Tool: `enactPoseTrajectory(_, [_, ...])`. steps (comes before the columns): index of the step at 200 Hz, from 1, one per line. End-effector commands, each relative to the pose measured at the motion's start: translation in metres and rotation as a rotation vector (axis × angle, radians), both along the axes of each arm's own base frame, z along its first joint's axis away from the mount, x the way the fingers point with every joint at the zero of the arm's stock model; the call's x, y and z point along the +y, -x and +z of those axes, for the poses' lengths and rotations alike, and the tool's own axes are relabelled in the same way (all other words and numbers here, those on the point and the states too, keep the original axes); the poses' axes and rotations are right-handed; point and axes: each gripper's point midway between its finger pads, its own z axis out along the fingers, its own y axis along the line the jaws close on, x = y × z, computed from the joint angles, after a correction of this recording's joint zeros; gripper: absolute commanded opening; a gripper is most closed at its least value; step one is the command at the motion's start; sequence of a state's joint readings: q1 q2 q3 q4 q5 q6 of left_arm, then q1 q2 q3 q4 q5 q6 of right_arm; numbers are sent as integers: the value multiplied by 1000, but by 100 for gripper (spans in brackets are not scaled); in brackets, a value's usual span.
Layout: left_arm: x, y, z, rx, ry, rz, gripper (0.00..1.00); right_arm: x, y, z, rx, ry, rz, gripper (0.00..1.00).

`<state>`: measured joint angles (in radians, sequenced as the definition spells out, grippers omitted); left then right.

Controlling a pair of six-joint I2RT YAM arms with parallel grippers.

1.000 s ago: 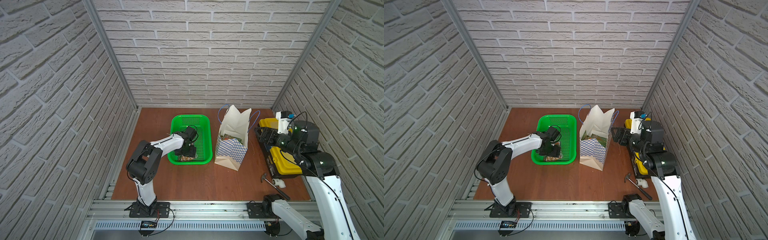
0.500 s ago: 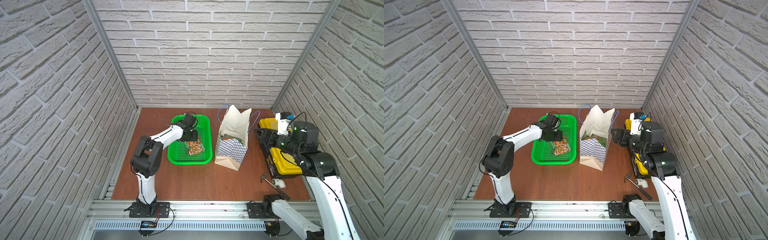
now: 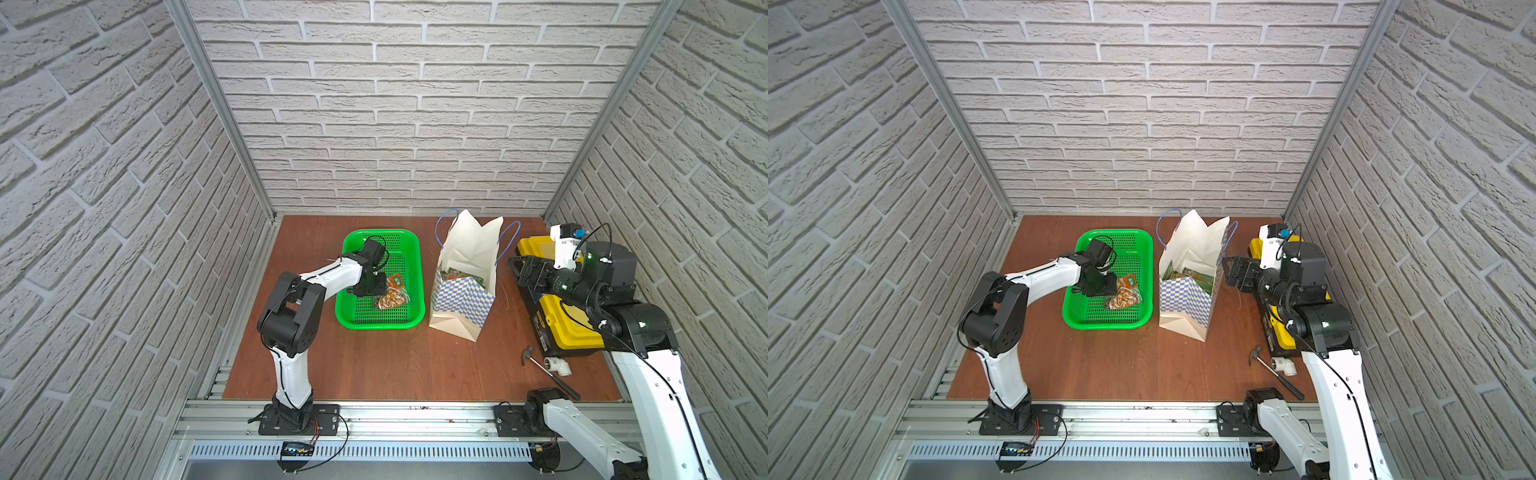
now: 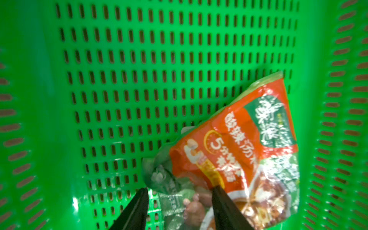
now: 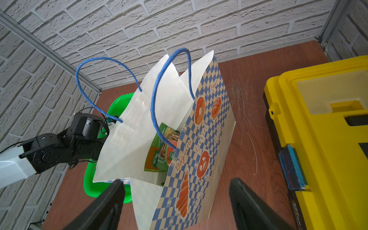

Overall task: Place the condiment packets inside the bag
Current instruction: Adjust the condiment packet in the storage box, then pick up the condiment packet from the storage box.

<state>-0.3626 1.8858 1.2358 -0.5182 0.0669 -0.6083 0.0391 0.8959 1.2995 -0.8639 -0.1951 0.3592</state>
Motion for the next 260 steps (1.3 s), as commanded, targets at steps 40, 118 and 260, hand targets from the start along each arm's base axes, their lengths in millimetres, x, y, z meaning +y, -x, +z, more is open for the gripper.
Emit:
enactPoseTrajectory(40, [0, 0, -25, 39, 26, 24, 42, -1, -4, 6, -37, 4, -5, 86])
enactPoseTrajectory(118, [-11, -31, 28, -127, 98, 37, 0, 0, 0, 7, -42, -4, -2, 86])
enactPoseTrajectory(260, [-23, -23, 128, -342, 341, 5, 0, -2, 1, -1, -27, -15, -17, 86])
